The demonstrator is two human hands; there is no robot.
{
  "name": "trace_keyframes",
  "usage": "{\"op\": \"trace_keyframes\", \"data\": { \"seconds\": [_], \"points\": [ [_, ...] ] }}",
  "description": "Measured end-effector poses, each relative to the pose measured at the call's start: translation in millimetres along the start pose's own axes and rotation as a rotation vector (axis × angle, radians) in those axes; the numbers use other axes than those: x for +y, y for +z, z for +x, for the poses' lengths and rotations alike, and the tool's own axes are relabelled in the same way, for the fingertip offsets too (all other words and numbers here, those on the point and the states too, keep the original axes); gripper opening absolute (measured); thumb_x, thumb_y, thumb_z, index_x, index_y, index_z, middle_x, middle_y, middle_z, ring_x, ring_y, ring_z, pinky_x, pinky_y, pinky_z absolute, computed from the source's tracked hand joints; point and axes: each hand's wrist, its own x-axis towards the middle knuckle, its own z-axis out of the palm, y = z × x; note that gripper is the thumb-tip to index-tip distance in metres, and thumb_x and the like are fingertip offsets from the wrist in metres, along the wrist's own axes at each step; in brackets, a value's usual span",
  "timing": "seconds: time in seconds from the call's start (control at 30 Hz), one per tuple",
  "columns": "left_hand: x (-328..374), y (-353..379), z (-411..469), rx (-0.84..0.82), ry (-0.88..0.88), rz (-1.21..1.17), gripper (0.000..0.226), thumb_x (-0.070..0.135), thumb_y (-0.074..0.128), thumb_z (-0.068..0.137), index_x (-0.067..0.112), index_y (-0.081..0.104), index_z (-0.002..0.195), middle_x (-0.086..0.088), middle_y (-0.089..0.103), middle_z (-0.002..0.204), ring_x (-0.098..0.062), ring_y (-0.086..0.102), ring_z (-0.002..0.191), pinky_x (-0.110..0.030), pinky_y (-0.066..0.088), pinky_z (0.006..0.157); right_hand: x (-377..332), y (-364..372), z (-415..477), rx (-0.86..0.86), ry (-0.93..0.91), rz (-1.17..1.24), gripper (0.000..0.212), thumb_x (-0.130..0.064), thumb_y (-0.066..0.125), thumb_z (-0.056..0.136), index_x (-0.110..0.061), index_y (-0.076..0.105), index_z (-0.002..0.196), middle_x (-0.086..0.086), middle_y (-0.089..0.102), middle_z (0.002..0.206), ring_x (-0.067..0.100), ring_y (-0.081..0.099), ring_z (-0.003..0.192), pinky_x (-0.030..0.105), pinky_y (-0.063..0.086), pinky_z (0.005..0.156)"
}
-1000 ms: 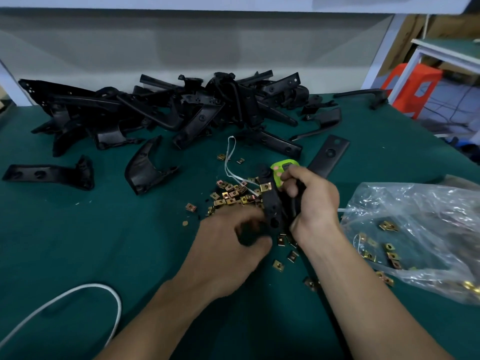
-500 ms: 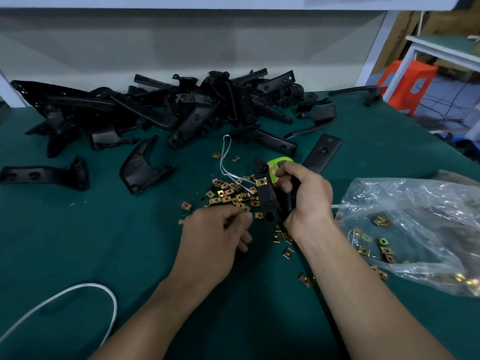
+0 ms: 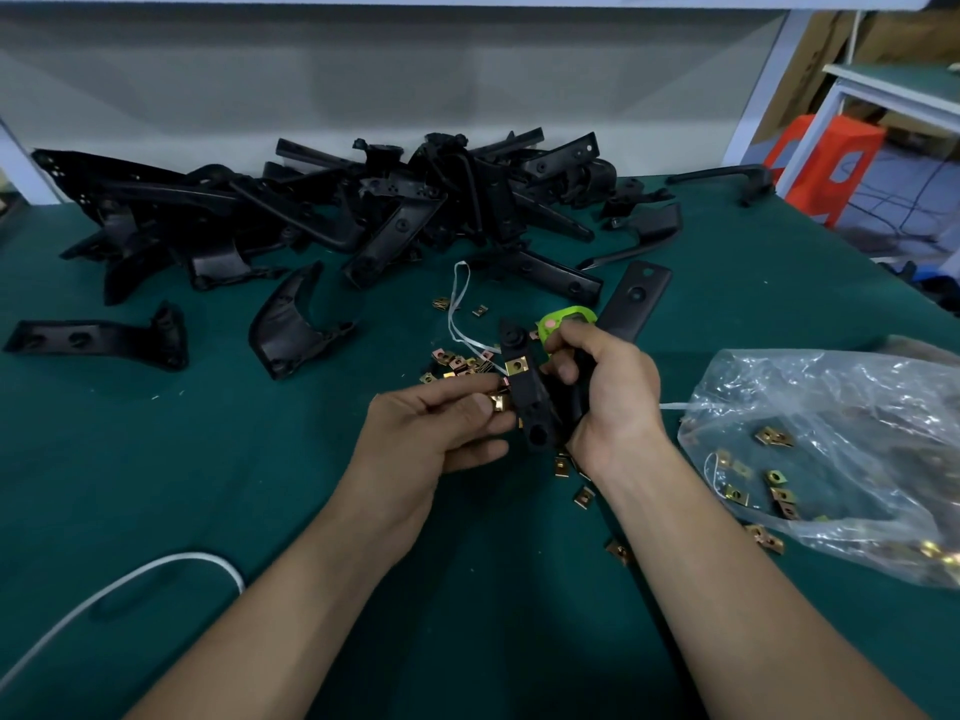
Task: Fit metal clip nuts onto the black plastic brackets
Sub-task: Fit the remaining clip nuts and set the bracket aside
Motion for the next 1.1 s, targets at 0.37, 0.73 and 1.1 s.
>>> {"op": "trace_keyframes", "data": {
  "seconds": [0.37,0.73,1.1],
  "points": [
    [0.0,2.9,-4.7,-0.054,-0.019,0.117,0.022,0.022,0.077,0.071,0.006,0.078,0.086,-0.012,0.075,0.076,-0.017,0.072,0.063,-0.023,0.057,0.057,0.9,1.0,-0.6,0.001,-0.006,0.013,0.021,-0.013,0.068,0.08,-0.01,0.063,0.06,0.002,0.039,0.048,0.018,0.043,0.047,0.032,0.044,0.06],
    [3.3,4.4,-10.2,-0.138,-0.023,0.199,0.01,0.026,0.08,0.069,0.017,0.081,0.072,-0.011,0.073,0.071,-0.015,0.068,0.058,-0.022,0.055,0.055,0.9,0.2,-3.3,-0.056,-0.035,-0.015,0.02,-0.013,0.068,0.08,-0.009,0.061,0.061,0.003,0.038,0.048,0.019,0.041,0.047,0.023,0.043,0.048],
    [4.2,4.7,-9.3,-0.132,-0.026,0.214,0.018,0.006,0.074,0.086,0.015,0.08,0.071,-0.012,0.072,0.07,-0.016,0.066,0.059,-0.023,0.055,0.056,-1.9,0.6,-4.9,-0.055,0.006,0.022,0.023,-0.015,0.065,0.083,-0.01,0.06,0.061,0.001,0.036,0.049,0.018,0.039,0.047,0.024,0.041,0.049]
  ]
}}
